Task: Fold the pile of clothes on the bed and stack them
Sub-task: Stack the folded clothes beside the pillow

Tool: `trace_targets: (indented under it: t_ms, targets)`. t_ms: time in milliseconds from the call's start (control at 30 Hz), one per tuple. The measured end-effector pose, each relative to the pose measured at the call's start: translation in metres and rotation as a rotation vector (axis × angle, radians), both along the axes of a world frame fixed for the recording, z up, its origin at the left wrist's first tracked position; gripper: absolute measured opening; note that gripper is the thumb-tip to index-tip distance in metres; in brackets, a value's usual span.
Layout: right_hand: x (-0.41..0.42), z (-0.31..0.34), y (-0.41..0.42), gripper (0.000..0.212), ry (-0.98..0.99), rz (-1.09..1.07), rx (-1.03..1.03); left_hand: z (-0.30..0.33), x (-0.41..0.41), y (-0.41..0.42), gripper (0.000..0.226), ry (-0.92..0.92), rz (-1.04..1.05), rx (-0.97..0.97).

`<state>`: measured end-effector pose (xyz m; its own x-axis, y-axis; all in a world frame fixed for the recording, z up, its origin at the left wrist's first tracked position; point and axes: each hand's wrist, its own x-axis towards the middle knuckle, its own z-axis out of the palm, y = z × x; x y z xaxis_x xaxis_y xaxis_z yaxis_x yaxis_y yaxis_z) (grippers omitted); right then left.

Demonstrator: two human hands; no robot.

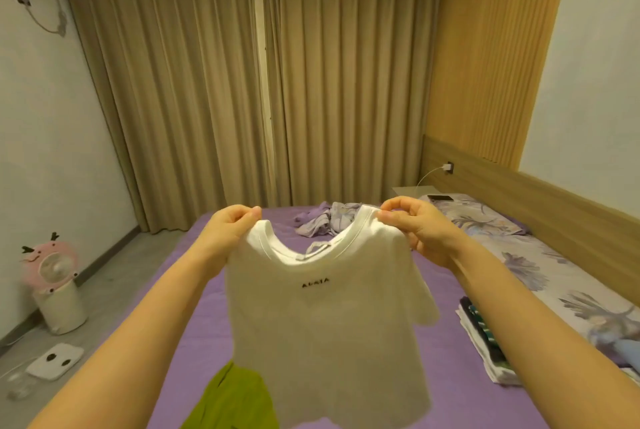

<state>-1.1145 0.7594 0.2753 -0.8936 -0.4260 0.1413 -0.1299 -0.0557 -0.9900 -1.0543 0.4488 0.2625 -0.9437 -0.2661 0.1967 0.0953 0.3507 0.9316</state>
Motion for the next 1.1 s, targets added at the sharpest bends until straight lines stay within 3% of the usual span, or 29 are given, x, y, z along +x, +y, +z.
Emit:
trace_targets:
  t_ms: [100,233,300,367,533,733,900,967,1100]
  targets:
    - [0.004,0.001,0.004,0.010,0.095,0.103,0.064,0.005,-0.001,0.057,0.015,0.106,-0.110,-0.023]
    - [0.012,-0.005,0.003,0.014,0.325,0.102,0.192,0.006,-0.002,0.119,0.039,0.004,-0.367,-0.099]
    - [0.011,-0.009,0.008,0.018,0.327,0.083,0.164,-0.001,-0.005,0.132,0.048,-0.056,-0.390,-0.173]
    - [0.007,-0.017,0.020,0.019,0.267,0.095,0.191,-0.006,-0.006,0.136,0.039,-0.087,-0.343,-0.192]
    - [-0.001,-0.050,0.042,0.019,0.232,0.166,0.423,-0.010,-0.007,0.135,0.008,-0.057,-0.314,-0.044]
    - [-0.009,-0.053,0.052,0.009,-0.040,0.183,0.102,-0.014,-0.012,0.134,0.016,-0.164,-0.311,0.116]
    - [-0.011,-0.053,0.045,0.019,0.184,0.036,0.096,-0.013,-0.023,0.141,0.021,-0.121,-0.266,0.389]
    - [-0.011,-0.054,0.041,0.009,0.200,0.033,0.076,-0.013,-0.027,0.145,0.023,-0.110,-0.268,0.479]
    - [-0.012,-0.058,0.030,0.006,0.234,-0.055,0.099,-0.010,-0.033,0.156,0.024,-0.120,-0.336,0.506]
